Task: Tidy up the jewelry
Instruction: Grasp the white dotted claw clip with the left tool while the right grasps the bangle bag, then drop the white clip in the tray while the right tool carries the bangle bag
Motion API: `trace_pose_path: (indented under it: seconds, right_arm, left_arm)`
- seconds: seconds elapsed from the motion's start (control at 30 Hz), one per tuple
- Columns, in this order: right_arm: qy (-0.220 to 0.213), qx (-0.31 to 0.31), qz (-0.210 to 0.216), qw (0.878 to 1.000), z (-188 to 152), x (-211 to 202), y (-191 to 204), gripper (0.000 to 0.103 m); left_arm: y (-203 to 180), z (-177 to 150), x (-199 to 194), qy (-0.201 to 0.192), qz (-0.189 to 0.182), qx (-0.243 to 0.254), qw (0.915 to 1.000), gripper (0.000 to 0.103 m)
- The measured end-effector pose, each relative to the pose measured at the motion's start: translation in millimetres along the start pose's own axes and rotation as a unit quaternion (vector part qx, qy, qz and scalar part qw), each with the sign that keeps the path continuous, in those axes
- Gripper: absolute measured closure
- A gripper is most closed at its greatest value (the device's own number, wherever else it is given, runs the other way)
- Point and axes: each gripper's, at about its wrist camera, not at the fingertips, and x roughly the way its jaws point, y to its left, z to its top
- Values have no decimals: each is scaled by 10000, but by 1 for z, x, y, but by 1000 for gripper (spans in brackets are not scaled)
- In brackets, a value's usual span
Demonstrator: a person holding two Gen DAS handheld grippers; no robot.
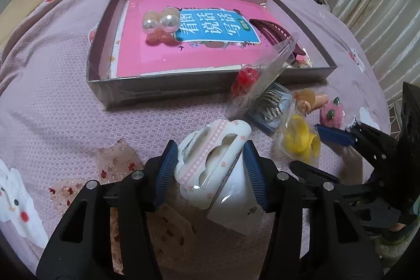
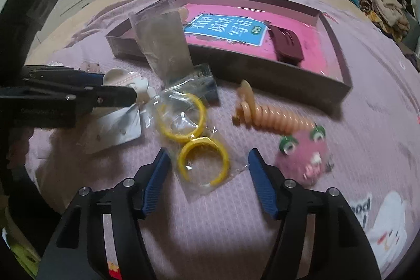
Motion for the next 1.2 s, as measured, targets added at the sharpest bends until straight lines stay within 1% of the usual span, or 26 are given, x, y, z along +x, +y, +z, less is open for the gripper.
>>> trace_pose_path:
  seconds: [0.03,0.07,0.17,0.23,0.37,0.4,0.5,0.67,0.8,0.93,1.2]
  right_arm:
    - [-13,-22,-6,10000,1,2,0,47]
    - [-51,-48,33,10000,1,2,0,54]
    - [-131,-8,191,9997,1,-3,-2,56]
    - [-195,97,269,9994,-2,-12,-7,56]
    - [-330,276,311,9986,-8,-31,-14,56]
    - [-366,318,313,9983,-9,-37,-17,56]
    - [-484,469,315,9972,-12,-54,-25,56]
    - [-726,578,250,9954,-16,-77,-33,56]
    - [-884,644,230,9937,-18,-94,-40,56]
    - [-995,709,202,9923,-15,-108,-48,56]
    - [-1232,884,102,9884,-3,-128,-64,56]
  left_arm:
    - [-1,0,2,15,14,9,10000,60]
    - [-2,1,4,27,27,19,10000,59]
    - [-6,0,7,27,138,103,9998,59]
    - [-10,1,8,10,233,172,9996,59]
    - [-17,5,5,-57,213,149,9996,61]
    - [-19,6,4,-90,176,126,9997,66]
    - [-18,6,-6,-190,90,53,9998,66]
    - [-17,4,-23,-346,96,-18,9994,68]
    - [-16,8,-43,-570,93,-126,9983,69]
    - [-16,18,-67,-835,143,-163,9963,70]
    - [-16,44,-93,-1195,240,-128,9925,72]
